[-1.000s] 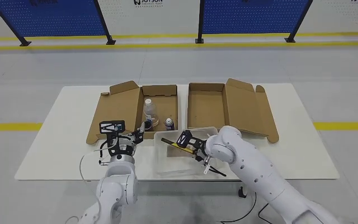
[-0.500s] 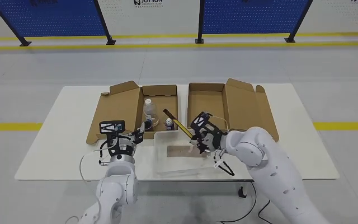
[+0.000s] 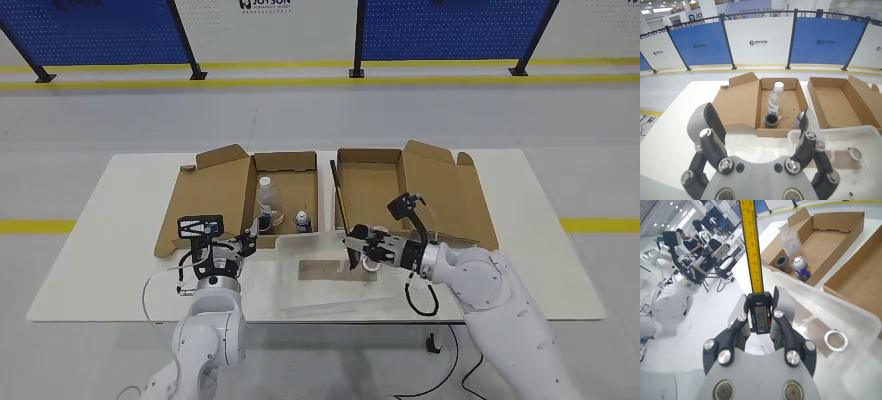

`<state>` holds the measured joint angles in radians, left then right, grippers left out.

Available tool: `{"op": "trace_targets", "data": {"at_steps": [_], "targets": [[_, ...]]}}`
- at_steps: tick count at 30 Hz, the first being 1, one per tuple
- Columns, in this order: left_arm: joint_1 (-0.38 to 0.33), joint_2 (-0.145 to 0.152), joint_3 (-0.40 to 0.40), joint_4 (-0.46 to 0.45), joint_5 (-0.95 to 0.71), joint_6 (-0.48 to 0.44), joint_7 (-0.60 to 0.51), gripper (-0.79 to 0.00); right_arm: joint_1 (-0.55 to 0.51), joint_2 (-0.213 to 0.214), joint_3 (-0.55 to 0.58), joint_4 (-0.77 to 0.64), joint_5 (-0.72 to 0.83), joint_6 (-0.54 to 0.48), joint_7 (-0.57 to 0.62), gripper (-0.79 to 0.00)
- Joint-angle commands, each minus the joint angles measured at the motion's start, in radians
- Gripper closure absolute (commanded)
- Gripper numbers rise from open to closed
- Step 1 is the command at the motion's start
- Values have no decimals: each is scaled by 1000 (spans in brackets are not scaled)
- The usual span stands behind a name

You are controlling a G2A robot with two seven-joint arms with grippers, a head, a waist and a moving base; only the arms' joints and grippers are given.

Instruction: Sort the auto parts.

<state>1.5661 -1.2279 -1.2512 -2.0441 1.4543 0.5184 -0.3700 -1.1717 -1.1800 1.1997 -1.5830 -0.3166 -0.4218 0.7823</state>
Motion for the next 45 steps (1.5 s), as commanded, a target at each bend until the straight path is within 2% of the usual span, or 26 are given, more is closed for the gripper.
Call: {"op": "trace_targets", "data": {"at_steps": [1,9,16,22,26,35,45], "targets": [[0,0,0,0,0,0,0,-785,0,1,1,2,-5,3,-5,0],[0,0,0,0,0,0,0,-785,6,9,18,-42,-110,122,-31,0],[0,0,0,0,0,0,0,-785,41,9,29,-68,-221,326,-60,0],[0,0,0,0,0,0,0,-785,110,4,25,-37,-308,491,-75,0],[0,0,0,0,0,0,0,-785,171,-1,18,29,-340,552,-77,0],[0,0,0,0,0,0,0,-785,349,-26,-52,283,-367,623,-50,0],[0,0,0,0,0,0,0,-785,485,-92,-202,568,-296,655,-67,0]]}}
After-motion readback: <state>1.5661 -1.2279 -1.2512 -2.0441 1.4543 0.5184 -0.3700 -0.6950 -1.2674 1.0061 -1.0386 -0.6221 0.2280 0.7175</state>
